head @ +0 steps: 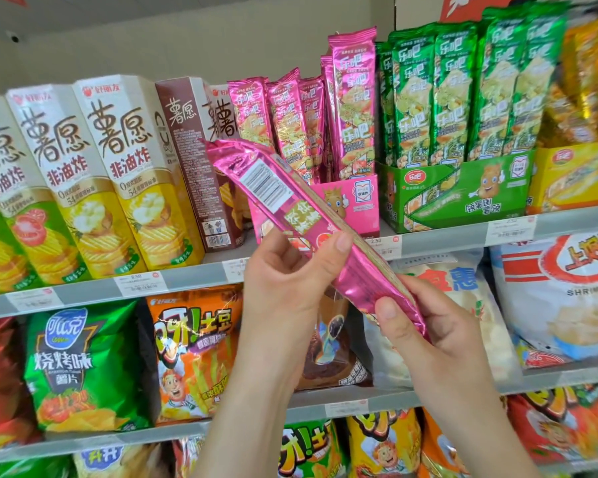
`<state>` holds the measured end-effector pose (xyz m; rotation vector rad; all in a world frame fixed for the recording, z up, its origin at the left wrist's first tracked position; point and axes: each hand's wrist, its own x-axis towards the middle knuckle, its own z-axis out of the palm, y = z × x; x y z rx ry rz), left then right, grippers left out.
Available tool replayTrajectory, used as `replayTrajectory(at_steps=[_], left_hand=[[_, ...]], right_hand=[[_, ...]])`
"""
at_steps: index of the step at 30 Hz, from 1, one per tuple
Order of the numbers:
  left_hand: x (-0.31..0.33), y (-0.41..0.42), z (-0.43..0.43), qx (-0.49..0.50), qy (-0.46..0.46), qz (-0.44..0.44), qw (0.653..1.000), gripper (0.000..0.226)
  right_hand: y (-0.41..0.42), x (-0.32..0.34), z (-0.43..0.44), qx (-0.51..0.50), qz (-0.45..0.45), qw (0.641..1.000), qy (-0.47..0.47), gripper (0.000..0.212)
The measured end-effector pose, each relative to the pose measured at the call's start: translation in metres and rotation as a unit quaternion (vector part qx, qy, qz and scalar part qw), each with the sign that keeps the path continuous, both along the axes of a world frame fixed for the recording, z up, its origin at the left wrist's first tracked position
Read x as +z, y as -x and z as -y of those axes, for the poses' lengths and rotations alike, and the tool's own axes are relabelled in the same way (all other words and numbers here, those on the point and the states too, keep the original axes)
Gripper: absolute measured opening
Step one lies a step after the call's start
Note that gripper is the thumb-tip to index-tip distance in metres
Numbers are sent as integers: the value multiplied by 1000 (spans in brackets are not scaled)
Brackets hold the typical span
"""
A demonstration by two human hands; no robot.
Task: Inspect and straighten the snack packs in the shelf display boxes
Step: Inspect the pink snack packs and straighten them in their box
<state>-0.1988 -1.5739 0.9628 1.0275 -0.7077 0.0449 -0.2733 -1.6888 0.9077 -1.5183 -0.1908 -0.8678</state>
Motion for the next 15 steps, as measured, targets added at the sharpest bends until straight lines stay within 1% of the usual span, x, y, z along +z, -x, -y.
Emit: replayTrajectory(at_steps=[2, 4, 7, 10, 13, 14, 15], left_hand=[[-2, -1, -2, 12, -2, 0, 1000, 21], [1, -4, -6, 23, -2, 11, 1000, 21], [7, -7, -10, 24, 7, 13, 1000, 28], [12, -8, -10, 11, 42, -12, 999, 48], [14, -9, -8, 4, 56, -50, 997, 90], [13, -9, -7, 1, 52, -55, 997, 95], [11, -9, -6, -4, 38, -45, 998, 90]], right_hand=[[1, 3, 0, 18, -15, 1000, 13, 28], [3, 6, 4, 59, -36, 997, 25, 31], [7, 10, 11, 132, -57, 989, 32, 36], [10, 10, 11, 175, -87, 979, 53, 49], [8, 9, 7, 171, -88, 980, 49, 50], [7, 9, 4, 167, -83, 982, 36, 48], [6, 9, 2, 166, -76, 983, 20, 47]])
